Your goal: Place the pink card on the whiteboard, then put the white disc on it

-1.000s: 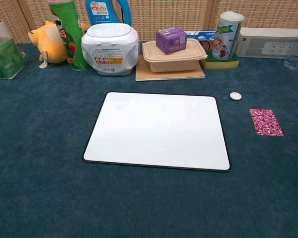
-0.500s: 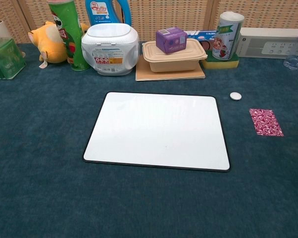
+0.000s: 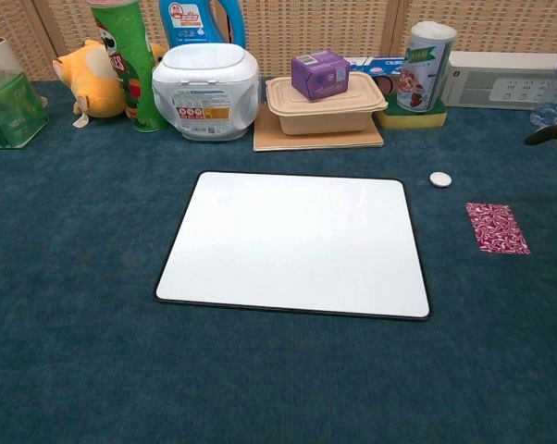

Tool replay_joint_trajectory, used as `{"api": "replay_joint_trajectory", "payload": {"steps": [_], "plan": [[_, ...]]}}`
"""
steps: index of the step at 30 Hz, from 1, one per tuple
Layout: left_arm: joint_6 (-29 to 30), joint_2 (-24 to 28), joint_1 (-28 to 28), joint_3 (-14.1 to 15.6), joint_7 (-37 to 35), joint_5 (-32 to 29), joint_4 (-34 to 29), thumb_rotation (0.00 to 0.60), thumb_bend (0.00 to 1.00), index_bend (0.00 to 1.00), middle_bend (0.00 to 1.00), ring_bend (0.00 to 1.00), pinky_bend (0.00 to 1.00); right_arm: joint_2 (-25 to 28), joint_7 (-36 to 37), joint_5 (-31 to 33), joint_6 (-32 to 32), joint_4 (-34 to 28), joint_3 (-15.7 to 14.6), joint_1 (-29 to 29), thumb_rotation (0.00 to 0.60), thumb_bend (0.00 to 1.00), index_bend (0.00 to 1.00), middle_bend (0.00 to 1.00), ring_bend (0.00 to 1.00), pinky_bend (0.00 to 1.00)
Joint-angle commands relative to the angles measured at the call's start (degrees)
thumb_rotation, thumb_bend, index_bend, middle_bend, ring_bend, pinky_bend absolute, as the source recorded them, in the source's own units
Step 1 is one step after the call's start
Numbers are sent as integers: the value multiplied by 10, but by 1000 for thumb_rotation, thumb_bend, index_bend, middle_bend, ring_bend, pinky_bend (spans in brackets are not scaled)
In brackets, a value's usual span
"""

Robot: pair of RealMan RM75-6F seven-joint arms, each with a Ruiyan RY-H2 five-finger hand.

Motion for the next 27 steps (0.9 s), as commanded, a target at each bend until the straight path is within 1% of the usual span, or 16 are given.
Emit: {"api": "replay_joint_trajectory", "payload": {"steps": [1, 4, 9, 11, 22, 27], "plan": [[0, 0, 0, -1, -2, -2, 0, 600, 127, 0, 0, 0, 0, -49, -81, 124, -52, 24, 33, 69, 600, 167, 107, 0, 0, 0], [-2, 1, 0, -2, -7, -6, 1, 600, 127, 0, 0, 0, 0, -68, -108, 168, -49, 40, 32, 87, 600, 182, 130, 0, 0, 0], [-6, 3, -2, -3, -11, -11, 1, 600, 128, 0, 0, 0, 0, -86, -128, 212, -42, 57, 27, 104, 600, 187, 181, 0, 0, 0], [-8, 3, -3, -4, -10, -12, 0, 600, 127, 0, 0, 0, 0, -89, -130, 219, -41, 61, 24, 108, 600, 189, 194, 0, 0, 0], [-13, 3, -4, -2, -1, -10, -4, 600, 127, 0, 0, 0, 0, -91, -143, 249, -29, 66, 7, 119, 600, 190, 186, 0, 0, 0], [-14, 4, -4, -2, -2, -11, -6, 600, 127, 0, 0, 0, 0, -87, -153, 282, -28, 57, 3, 126, 600, 189, 175, 0, 0, 0]]}}
